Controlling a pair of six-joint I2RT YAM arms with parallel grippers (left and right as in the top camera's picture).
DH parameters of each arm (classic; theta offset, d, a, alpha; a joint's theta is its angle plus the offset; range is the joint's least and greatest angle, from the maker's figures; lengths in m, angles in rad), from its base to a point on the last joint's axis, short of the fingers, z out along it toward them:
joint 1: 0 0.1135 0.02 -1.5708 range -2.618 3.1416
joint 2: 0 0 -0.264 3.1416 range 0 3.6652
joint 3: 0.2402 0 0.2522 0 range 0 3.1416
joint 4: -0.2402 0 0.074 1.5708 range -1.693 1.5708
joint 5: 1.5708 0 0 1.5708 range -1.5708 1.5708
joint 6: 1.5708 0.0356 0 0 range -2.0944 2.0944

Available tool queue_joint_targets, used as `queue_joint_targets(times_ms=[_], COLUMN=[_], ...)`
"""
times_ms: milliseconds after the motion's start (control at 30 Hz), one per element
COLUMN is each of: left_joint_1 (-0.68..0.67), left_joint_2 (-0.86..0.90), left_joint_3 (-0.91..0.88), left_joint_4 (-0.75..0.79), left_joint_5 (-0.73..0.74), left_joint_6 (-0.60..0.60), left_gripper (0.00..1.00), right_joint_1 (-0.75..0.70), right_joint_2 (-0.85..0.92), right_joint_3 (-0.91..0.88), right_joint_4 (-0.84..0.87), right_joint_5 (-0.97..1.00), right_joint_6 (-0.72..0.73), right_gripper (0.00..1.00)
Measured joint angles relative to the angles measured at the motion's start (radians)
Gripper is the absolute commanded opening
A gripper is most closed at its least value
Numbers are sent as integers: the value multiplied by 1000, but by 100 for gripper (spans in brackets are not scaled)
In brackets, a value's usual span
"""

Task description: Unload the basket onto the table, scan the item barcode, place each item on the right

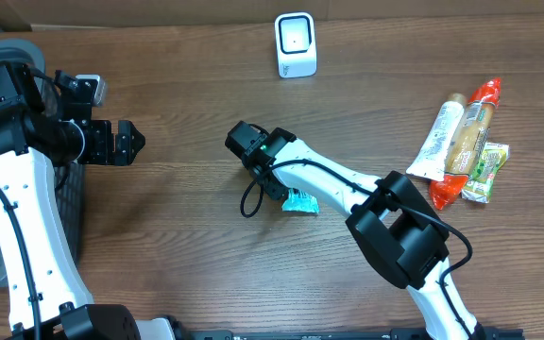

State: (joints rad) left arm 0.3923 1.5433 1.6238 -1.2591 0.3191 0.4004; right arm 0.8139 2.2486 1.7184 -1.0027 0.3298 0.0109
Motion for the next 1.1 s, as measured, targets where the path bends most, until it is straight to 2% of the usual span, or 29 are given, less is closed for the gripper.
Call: queue_joint_targets(times_ms=[100,200,267,467,600,900,1000,1100], left_joint_1=[0,0,0,0,0,0,0,0], left_joint_2=[0,0,0,0,0,0,0,0], left_joint_3=[0,0,0,0,0,0,0,0], left_joint_4=[0,0,0,0,0,0,0,0], left_joint_5=[0,0,0,0,0,0,0,0], left_joint_6=[0,0,0,0,0,0,0,0], left_gripper=[100,99,99,100,100,100,100,99], right_joint_1=[0,0,2,7,-1,-151,-221,-264], right_joint_2=[2,3,2,2,-2,-87,-103,-108], right_joint_3=[0,0,0,5,25,32,-15,-111], right_joint_4=[-4,-11,-16,-42,-63,104,243,320], right_joint_5=[23,42,53,65,-24,-770,-1007,-1151], right_joint_6=[-11,-22,-22,-13,-5,1,-2,13], right_gripper=[40,16,4,4,4,4,4,4])
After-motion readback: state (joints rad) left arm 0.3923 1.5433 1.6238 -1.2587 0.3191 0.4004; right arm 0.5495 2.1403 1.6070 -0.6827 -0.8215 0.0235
